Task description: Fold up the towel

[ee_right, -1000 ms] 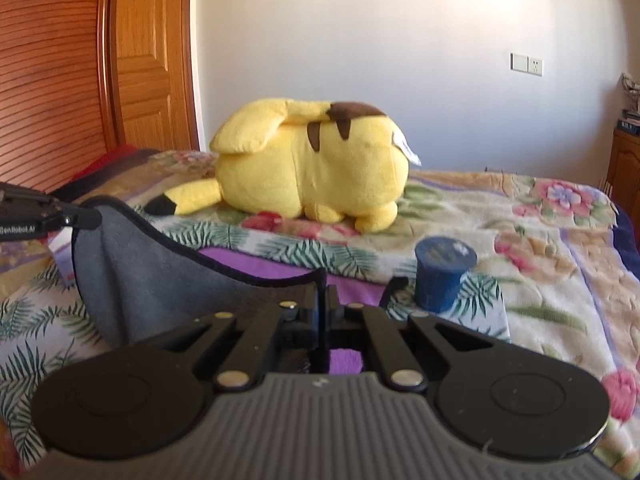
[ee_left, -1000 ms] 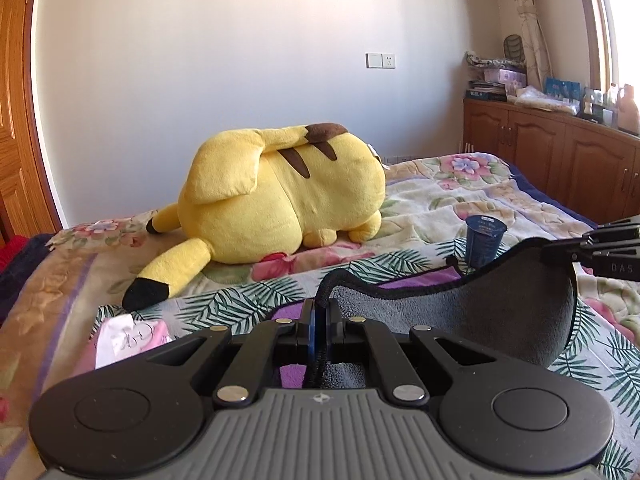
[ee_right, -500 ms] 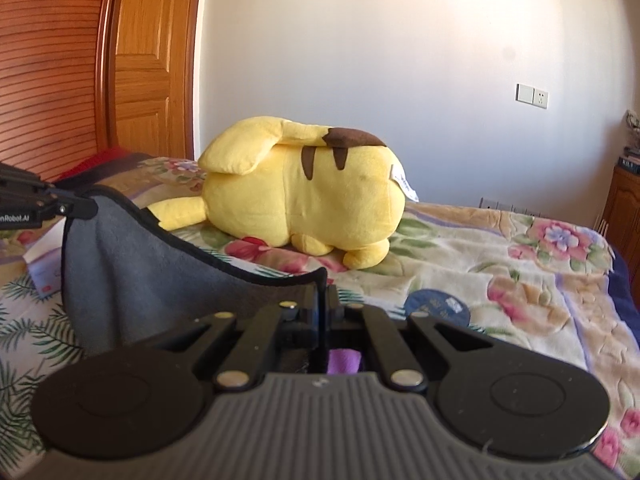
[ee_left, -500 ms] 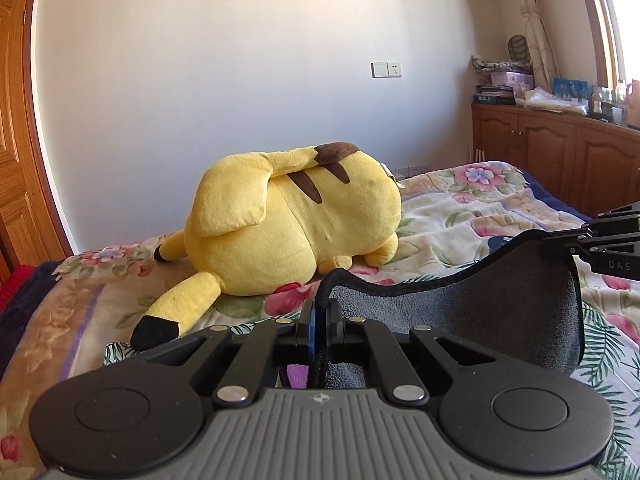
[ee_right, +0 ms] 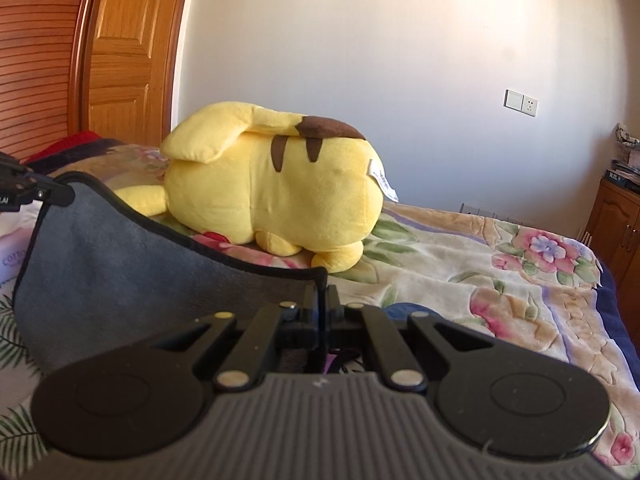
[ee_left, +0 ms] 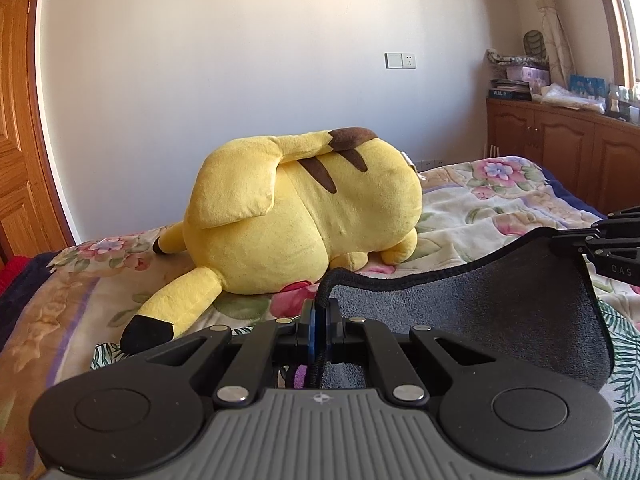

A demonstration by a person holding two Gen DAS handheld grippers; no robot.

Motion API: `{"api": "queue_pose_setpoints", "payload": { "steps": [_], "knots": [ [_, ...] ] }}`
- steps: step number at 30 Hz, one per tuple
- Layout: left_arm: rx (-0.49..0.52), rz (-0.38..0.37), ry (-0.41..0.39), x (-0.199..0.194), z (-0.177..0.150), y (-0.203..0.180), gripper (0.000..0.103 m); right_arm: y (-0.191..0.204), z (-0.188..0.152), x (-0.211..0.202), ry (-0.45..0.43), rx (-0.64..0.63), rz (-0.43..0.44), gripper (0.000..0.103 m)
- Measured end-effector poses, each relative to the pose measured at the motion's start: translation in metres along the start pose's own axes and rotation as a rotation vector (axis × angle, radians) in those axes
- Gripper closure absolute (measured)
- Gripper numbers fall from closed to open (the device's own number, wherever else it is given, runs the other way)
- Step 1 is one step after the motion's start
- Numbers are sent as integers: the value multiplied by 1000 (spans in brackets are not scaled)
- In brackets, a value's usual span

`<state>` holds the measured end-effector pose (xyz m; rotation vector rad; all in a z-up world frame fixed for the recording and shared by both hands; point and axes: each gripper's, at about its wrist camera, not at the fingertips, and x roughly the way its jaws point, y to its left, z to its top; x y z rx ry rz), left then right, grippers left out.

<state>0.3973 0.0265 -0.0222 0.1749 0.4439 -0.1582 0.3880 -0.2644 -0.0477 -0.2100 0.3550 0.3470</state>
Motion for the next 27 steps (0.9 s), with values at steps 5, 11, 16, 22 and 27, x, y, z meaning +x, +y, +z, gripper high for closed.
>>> {"api": "queue_pose_setpoints", "payload": {
  "steps": [5, 11, 16, 22, 27],
  "knots": [
    [14, 28, 10, 21, -5, -2, 103, 2, -5, 17, 3, -22, -15, 100],
    [5, 42, 37, 49, -16, -2, 103, 4, -20, 42, 55, -32, -26, 100],
    [-27, 45, 92, 67, -33, -1, 103, 7, -35, 57, 103, -49, -23, 100],
    [-3, 47, 111, 70, -46, -10, 97, 7, -50, 58, 123, -36, -30, 91],
    [-17, 31, 114, 59, -43, -14, 84, 7, -46, 46, 115, -23, -19, 90]
  ]
}}
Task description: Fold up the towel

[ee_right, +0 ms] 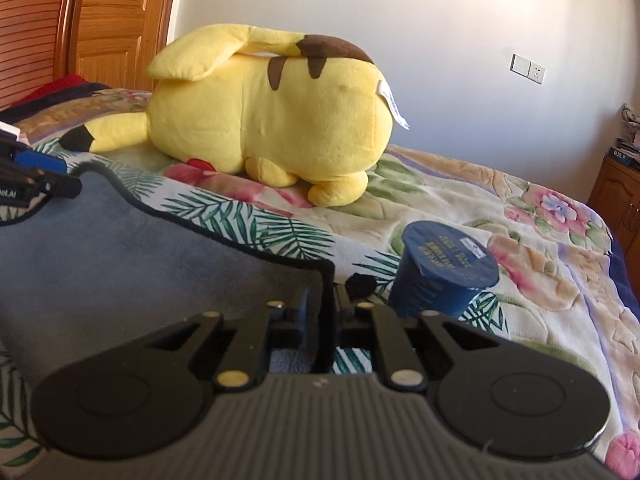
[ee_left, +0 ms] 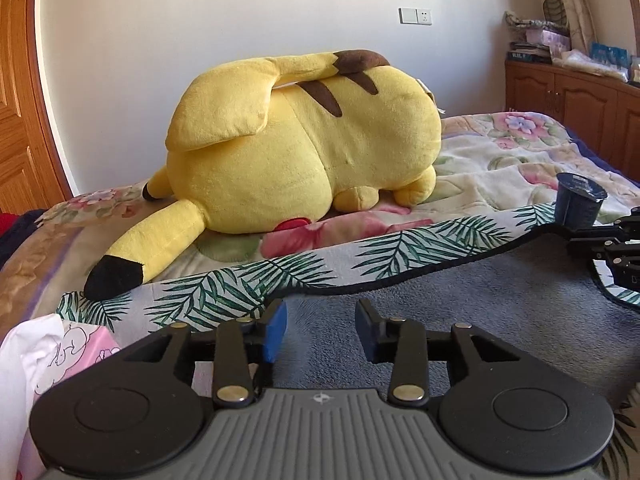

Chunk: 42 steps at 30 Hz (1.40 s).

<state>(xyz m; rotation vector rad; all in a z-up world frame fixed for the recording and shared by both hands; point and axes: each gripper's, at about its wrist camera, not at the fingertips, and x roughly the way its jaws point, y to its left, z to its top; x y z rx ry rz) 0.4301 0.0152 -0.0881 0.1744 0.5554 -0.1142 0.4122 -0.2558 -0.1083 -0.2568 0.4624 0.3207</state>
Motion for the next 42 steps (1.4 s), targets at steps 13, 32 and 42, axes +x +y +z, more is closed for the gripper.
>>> {"api": "queue_pose_setpoints", "payload": {
  "steps": [13, 32, 42],
  "knots": [
    [7, -11, 3, -56, 7, -6, 58, 6, 20, -59, -16, 38, 25, 90],
    [26, -48, 13, -147, 10, -19, 58, 20, 29, -150, -14, 76, 43, 90],
    [-12, -60, 20, -174, -7, -33, 49, 25, 20, -178, -11, 104, 41, 89]
  ]
}}
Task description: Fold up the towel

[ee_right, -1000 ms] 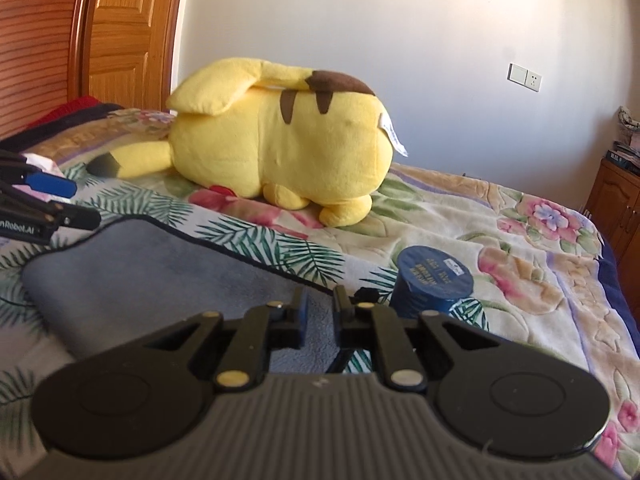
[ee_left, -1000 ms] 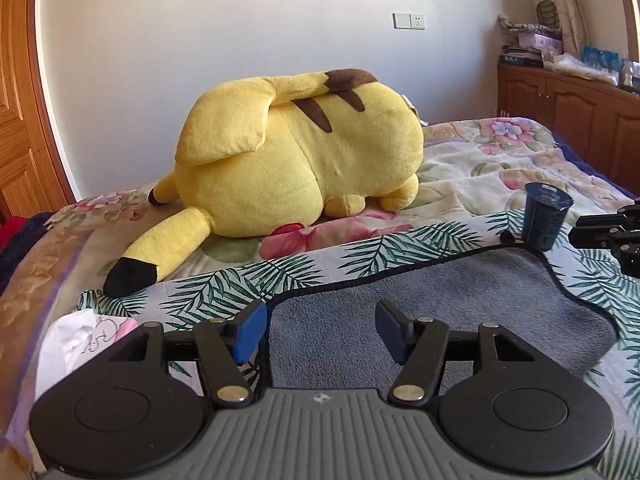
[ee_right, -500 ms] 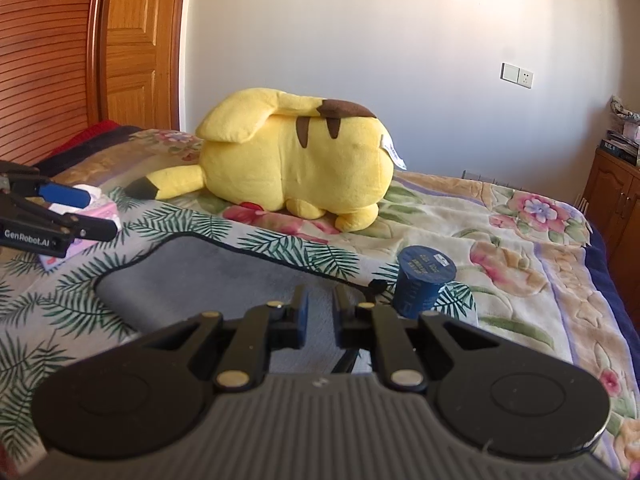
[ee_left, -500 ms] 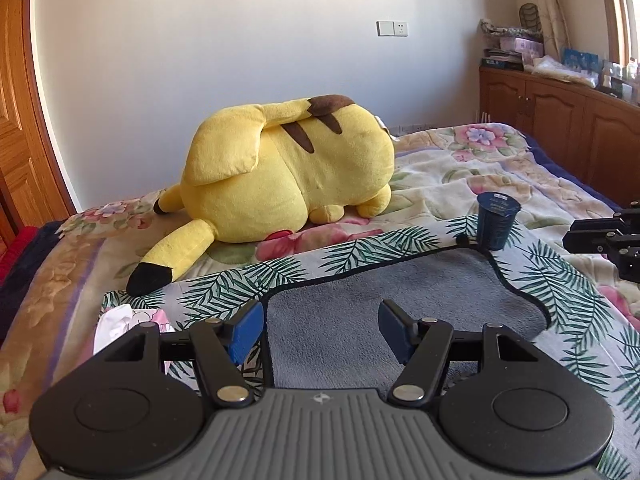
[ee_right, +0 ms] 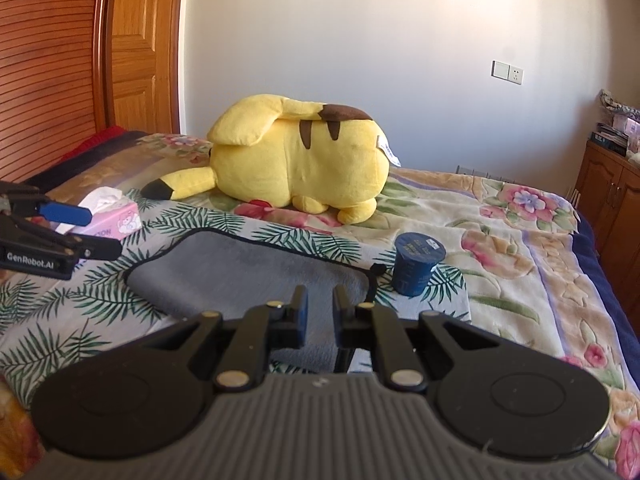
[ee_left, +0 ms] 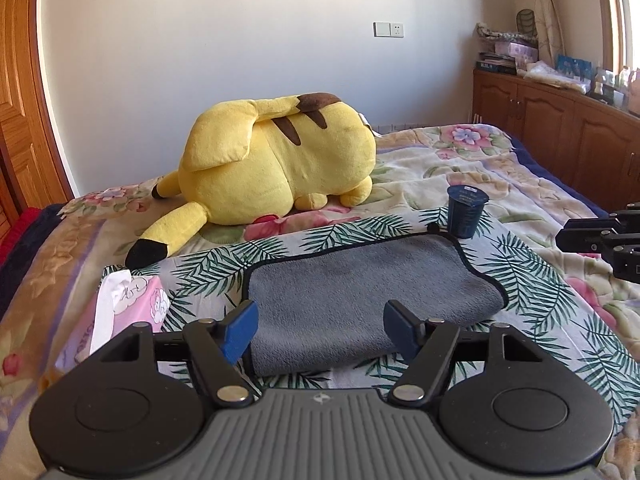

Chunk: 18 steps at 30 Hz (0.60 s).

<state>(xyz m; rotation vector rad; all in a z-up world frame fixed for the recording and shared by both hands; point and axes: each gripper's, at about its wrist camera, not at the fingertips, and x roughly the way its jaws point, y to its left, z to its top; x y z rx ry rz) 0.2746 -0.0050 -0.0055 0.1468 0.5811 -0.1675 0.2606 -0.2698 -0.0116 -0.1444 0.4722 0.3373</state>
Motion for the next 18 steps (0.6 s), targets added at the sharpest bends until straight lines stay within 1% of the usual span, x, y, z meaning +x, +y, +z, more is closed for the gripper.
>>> {"api": "queue_pose_setpoints", "payload": {
  "steps": [3, 5, 6, 9, 10, 11, 12, 13, 14, 15, 16, 17, 18],
  "knots": [
    [3, -4, 1, -7, -4, -6, 45, 1, -5, -7, 2, 8, -5, 86],
    [5, -9, -3, -12, -7, -9, 41, 1, -8, -11, 3, 19, -13, 56],
    [8, -11, -9, -15, -8, -11, 38, 1, -10, -13, -1, 23, -22, 54],
    [9, -20, -21, -25, -12, -16, 33, 2, -15, -18, 1, 34, -25, 53],
    [7, -24, -25, -28, -13, -17, 32, 2, -17, -20, 3, 39, -27, 49],
    [4, -29, -27, -31, -14, -18, 29, 3, -18, -22, 3, 43, -30, 45],
    [2, -31, -31, -34, -15, -20, 26, 3, -19, -24, 2, 46, -32, 44],
    [2, -31, -37, -37, -16, -21, 25, 3, -21, -26, 3, 49, -34, 40],
    [1, -26, -45, -41, -17, -22, 23, 4, -22, -28, 4, 54, -36, 31],
    [-2, -19, -52, -44, -18, -24, 20, 4, -24, -30, 5, 58, -39, 27],
    [-6, -16, -56, -48, -19, -25, 19, 5, -25, -32, 4, 61, -43, 18],
    [-9, -17, -59, -51, -20, -26, 18, 6, -27, -35, 2, 64, -47, 14],
    [-11, -18, -61, -54, -22, -26, 18, 7, -28, -39, 0, 66, -48, 14]
  ]
}}
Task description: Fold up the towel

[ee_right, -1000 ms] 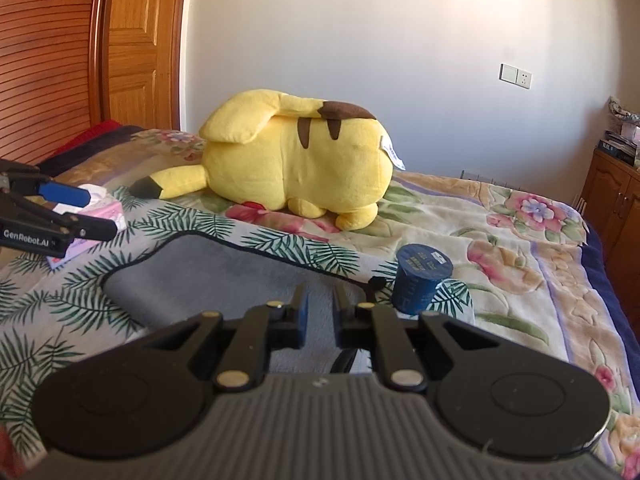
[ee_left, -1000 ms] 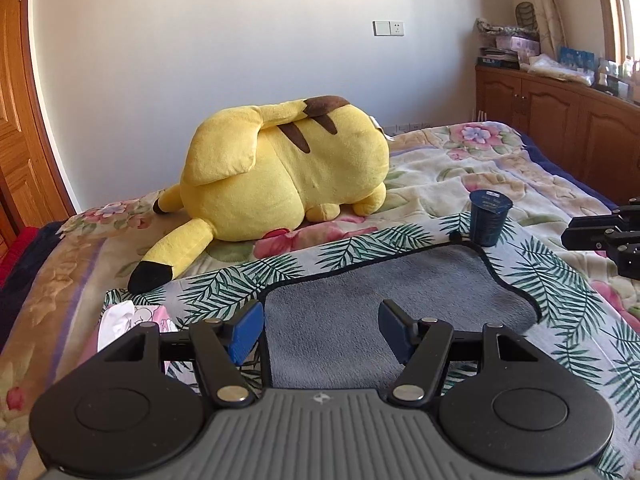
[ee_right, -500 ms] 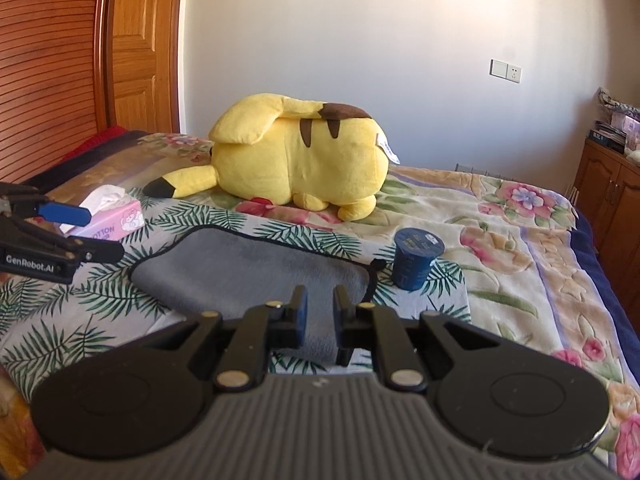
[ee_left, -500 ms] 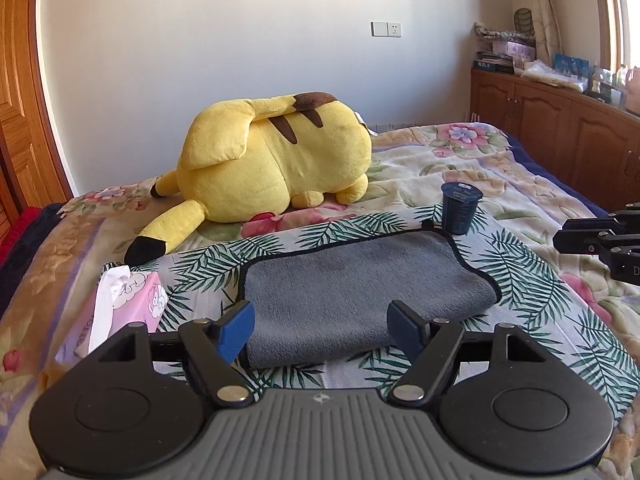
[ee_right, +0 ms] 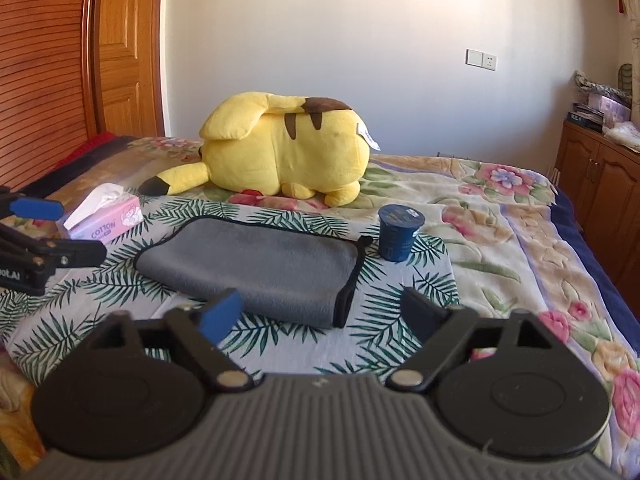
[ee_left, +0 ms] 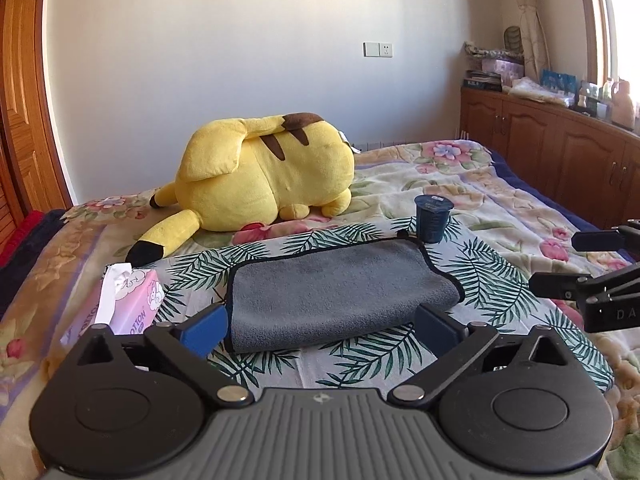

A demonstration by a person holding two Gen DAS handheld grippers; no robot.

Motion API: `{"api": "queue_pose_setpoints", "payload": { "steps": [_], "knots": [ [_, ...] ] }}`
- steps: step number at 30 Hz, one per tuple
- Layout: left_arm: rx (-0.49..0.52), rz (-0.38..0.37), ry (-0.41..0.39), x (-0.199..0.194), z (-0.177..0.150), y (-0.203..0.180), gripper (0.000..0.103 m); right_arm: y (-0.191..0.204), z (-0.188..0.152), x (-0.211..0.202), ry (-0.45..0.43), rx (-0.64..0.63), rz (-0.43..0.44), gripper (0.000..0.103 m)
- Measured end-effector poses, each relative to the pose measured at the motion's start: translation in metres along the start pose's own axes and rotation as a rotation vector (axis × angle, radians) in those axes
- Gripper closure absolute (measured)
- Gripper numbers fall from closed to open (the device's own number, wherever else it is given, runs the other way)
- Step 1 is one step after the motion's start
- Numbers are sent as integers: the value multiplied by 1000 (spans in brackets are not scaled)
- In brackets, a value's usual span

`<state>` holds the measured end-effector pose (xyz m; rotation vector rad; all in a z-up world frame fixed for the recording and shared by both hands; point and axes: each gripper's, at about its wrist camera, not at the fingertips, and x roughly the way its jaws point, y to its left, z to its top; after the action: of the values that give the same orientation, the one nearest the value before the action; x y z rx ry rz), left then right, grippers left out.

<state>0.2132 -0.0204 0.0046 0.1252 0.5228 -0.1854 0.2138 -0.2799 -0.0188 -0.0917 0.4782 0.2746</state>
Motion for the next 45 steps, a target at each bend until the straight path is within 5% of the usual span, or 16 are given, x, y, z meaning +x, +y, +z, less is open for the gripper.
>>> {"api": "queue_pose_setpoints", "payload": {
  "steps": [4, 28, 45],
  "knots": [
    [-13, 7, 2, -14, -4, -1, 16, 3, -3, -11, 8, 11, 0, 0],
    [-48, 1, -6, -109, -27, -17, 16, 29, -18, -95, -58, 24, 19, 0],
    [-59, 33, -1, -145, -72, -29, 16, 51, -47, -129, -62, 28, 48, 0]
  ]
}}
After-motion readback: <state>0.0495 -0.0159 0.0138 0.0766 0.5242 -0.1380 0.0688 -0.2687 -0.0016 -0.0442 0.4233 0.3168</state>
